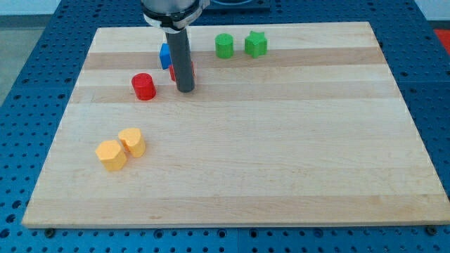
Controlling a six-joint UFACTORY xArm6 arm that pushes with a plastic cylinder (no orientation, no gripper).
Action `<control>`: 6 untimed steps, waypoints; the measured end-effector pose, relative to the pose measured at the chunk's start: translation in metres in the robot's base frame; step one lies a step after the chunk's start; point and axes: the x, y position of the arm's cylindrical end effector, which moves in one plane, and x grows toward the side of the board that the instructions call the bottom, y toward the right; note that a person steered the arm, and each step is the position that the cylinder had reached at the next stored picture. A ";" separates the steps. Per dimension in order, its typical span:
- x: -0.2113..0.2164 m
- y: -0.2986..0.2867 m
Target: Push the red circle into the blue triangle
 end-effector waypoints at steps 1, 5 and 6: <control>0.025 -0.017; 0.000 -0.076; 0.002 -0.107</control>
